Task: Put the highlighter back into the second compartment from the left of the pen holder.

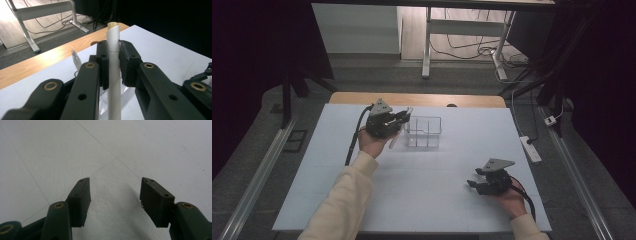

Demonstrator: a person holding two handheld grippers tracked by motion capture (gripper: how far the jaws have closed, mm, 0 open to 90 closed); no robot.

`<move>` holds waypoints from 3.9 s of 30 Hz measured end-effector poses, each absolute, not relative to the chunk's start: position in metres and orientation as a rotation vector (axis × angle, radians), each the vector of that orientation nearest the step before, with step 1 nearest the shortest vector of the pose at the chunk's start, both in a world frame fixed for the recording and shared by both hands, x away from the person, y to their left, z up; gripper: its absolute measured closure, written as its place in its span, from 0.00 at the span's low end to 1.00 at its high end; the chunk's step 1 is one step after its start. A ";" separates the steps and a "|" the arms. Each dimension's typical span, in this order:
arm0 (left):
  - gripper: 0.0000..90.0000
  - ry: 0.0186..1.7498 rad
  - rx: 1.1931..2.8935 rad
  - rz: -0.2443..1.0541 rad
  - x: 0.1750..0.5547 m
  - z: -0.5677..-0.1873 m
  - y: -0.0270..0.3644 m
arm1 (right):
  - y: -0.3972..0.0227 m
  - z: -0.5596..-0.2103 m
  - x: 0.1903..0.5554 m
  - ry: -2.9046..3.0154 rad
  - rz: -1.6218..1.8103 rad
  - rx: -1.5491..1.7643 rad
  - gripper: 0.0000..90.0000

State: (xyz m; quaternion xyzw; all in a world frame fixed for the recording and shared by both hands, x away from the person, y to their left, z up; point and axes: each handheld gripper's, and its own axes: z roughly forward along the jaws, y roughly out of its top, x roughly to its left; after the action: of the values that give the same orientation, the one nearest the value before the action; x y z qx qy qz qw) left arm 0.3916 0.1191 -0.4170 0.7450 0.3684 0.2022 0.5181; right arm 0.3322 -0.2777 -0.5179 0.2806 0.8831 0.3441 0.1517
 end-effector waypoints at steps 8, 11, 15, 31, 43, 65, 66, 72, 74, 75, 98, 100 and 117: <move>0.87 0.908 1.772 0.467 0.401 -0.417 0.119 | -0.278 -0.517 0.332 2.527 0.994 0.809 0.46; 0.87 0.911 1.768 0.461 0.405 -0.416 0.116 | -0.279 -0.516 0.332 2.528 0.990 0.807 0.46; 0.87 0.903 1.768 0.462 0.409 -0.414 0.109 | -0.279 -0.516 0.332 2.526 0.993 0.807 0.46; 0.87 0.855 1.818 0.465 0.437 -0.406 0.064 | -0.280 -0.514 0.332 2.512 1.017 0.811 0.46; 0.87 0.868 1.785 0.477 0.456 -0.402 0.047 | -0.282 -0.511 0.332 2.500 1.043 0.820 0.46; 0.65 0.896 1.805 0.516 0.476 -0.417 0.049 | -0.282 -0.512 0.332 2.506 1.041 0.821 0.46; 0.64 0.892 1.807 0.513 0.474 -0.417 0.052 | -0.282 -0.512 0.332 2.506 1.040 0.821 0.46; 0.60 0.884 1.816 0.496 0.464 -0.417 0.068 | -0.283 -0.510 0.332 2.497 1.042 0.824 0.46; 0.59 0.883 1.814 0.481 0.461 -0.417 0.072 | -0.284 -0.510 0.332 2.496 1.042 0.824 0.46; 0.57 0.884 1.817 0.476 0.459 -0.418 0.074 | -0.284 -0.510 0.332 2.496 1.042 0.823 0.46; 0.55 0.783 1.994 0.402 0.369 -0.432 0.143 | -0.287 -0.506 0.332 2.478 1.047 0.839 0.46; 0.55 0.789 2.005 0.398 0.362 -0.436 0.149 | -0.287 -0.506 0.331 2.474 1.053 0.836 0.46; 0.47 1.050 2.012 0.393 0.310 -0.457 0.201 | -0.289 -0.504 0.331 2.467 1.053 0.841 0.46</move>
State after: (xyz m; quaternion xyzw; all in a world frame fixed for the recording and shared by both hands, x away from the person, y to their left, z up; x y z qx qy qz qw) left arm 0.3101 0.2008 -0.4571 0.7978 0.4165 0.1557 0.4072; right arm 0.3308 -0.2885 -0.5039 0.2949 0.8657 0.3695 0.1643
